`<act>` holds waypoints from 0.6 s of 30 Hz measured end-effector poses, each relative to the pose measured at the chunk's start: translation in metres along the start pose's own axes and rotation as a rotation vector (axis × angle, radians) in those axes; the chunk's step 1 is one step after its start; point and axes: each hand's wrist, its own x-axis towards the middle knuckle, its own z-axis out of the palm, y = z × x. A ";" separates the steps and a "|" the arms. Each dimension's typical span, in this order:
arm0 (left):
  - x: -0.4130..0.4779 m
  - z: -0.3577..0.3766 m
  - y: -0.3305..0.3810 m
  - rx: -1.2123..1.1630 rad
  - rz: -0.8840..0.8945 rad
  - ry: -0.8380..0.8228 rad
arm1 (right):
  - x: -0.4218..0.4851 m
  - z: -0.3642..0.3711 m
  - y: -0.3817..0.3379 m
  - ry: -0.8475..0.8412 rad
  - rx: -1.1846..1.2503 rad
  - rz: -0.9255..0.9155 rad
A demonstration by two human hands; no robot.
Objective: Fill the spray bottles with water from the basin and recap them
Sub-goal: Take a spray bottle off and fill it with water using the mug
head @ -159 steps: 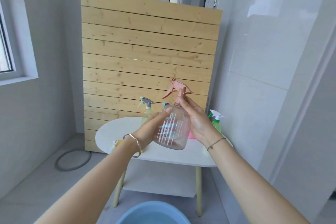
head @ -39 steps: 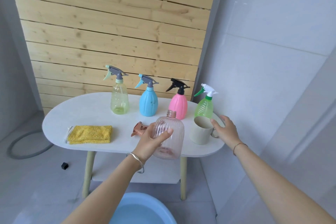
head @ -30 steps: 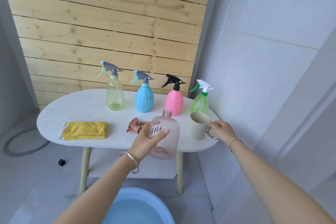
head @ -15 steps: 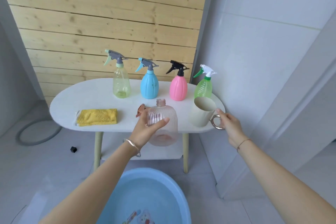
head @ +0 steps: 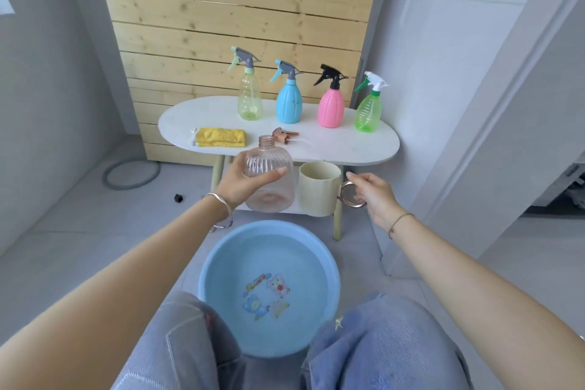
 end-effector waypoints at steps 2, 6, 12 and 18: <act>-0.004 -0.008 -0.005 0.051 0.013 0.017 | -0.005 0.003 0.010 -0.023 -0.010 -0.006; 0.008 -0.022 -0.024 0.091 -0.003 0.043 | 0.002 0.010 0.039 -0.069 -0.014 0.014; 0.043 -0.025 -0.085 0.261 -0.113 -0.079 | 0.030 0.031 0.082 -0.127 -0.085 0.041; 0.072 -0.028 -0.163 0.331 -0.142 -0.139 | 0.066 0.052 0.145 -0.240 -0.237 0.025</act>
